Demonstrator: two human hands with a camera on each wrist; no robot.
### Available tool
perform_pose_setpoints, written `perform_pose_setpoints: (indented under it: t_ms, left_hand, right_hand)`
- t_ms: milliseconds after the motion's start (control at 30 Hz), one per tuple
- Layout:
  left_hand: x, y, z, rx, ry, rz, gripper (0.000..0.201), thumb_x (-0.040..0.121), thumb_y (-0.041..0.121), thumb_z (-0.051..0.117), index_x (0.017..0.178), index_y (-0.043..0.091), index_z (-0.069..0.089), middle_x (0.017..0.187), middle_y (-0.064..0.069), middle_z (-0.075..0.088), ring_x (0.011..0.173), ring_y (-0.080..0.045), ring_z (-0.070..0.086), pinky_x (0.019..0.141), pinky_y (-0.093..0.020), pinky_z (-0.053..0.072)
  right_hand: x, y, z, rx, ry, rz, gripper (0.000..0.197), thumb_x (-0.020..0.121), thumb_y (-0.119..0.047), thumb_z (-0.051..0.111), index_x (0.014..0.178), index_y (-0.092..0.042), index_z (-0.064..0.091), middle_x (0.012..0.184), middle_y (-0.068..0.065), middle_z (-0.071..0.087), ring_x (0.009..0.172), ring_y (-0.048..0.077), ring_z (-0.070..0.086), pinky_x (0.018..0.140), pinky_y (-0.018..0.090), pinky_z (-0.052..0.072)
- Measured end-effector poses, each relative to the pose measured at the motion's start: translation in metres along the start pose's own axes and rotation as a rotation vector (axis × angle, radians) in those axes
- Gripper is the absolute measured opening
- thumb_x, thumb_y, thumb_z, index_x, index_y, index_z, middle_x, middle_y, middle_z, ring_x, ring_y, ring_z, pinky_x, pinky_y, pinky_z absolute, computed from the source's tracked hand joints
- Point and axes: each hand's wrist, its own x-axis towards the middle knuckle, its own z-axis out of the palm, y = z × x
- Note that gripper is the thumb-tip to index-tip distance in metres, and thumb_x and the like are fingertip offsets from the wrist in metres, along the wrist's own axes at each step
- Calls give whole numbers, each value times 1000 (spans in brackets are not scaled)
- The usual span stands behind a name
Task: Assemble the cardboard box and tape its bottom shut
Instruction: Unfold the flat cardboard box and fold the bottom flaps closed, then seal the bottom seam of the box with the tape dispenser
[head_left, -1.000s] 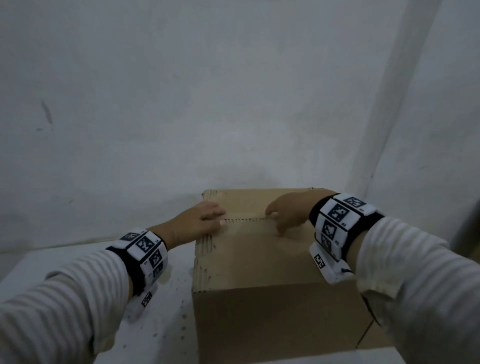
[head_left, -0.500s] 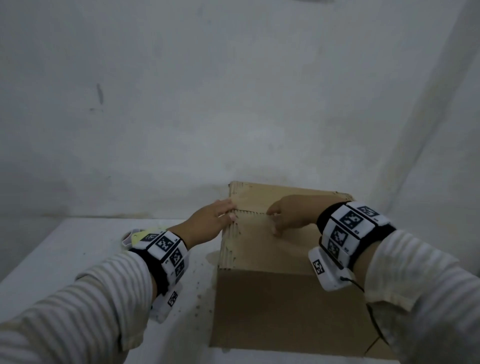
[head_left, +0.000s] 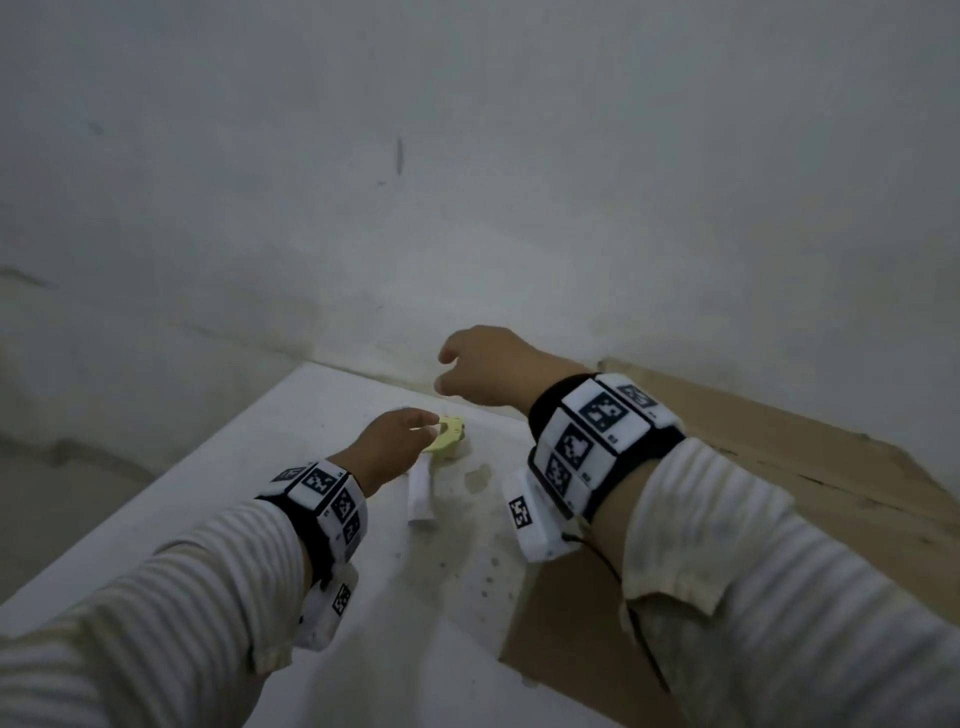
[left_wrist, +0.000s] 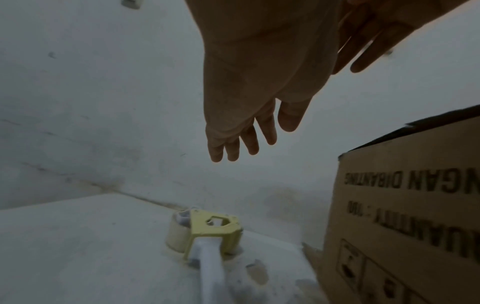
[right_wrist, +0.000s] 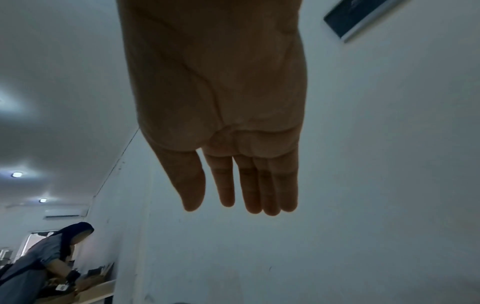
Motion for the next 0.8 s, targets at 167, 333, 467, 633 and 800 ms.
perform_pose_setpoints:
  t_ms: [167,333,467,633,800]
  left_hand:
    - [37,-52,-37,157,-1,-106,37,97,14,47,131,3,54,140,-14,51,127,-29,49,102,-31,39]
    - [91,-118,-60,212,-47,-226,40,95,18,48,134,8,51,143,-11,48,129,-26,47,104,-30,38]
    - [131,-159,-67,228,-106,-310,39,94,20,48,132,11,51,142,-9,48,127,-25,47,103,-28,37]
    - [167,-188,-61,266,-174,-359,42,91,23,48,132,15,50,141,-12,46,125,-29,49,106,-36,40]
    - [186,-201,-51,376,-244,-365,47,91,25,47,138,17,46,146,-11,41,131,-30,43,107,-34,37]
  right_hand:
    - [78,-25,64,62,-94,29,33,92,-19,50,119,-2,61,123,12,62,111,26,59,89,30,48]
    - [154,-18,152,173,-201,223,46,87,-15,46,132,-4,50,127,10,59,116,27,56,86,28,41]
    - [178,-3,208,267,-276,403,33,90,-13,45,119,1,55,122,17,61,114,32,57,89,29,45]
    - [189,12,245,451,-139,646,40,88,-22,56,123,-7,41,127,17,50,116,33,53,94,34,45]
    - [190,10,263,427,-120,702,67,87,-13,52,142,-6,15,127,21,50,111,34,56,83,35,49]
